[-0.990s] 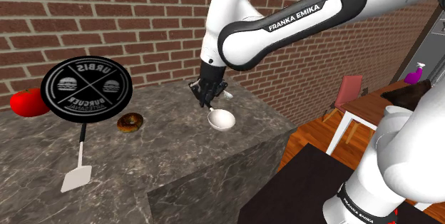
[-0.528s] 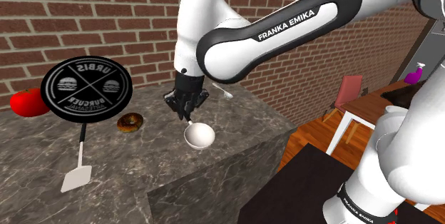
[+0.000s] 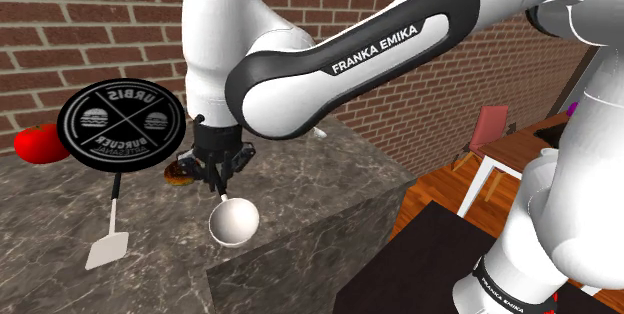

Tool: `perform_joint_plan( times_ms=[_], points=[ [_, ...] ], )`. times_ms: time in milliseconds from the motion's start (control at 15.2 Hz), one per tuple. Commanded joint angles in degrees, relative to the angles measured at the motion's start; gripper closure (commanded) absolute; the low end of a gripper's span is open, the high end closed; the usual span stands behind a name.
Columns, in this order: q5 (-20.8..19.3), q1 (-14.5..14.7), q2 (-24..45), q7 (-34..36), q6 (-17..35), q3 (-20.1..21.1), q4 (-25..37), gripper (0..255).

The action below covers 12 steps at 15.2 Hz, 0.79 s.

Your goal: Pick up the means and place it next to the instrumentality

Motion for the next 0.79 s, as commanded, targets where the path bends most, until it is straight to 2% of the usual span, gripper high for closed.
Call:
perform_joint_plan(
  times_ms=[0,726],
  points=[
    [-1.0,0.49,1.43,1.38,0.76,0.17,0.43,255],
    [-4.32,0.98,5.42,4.16,8.16,-0.55,-3.52,255]
  ],
)
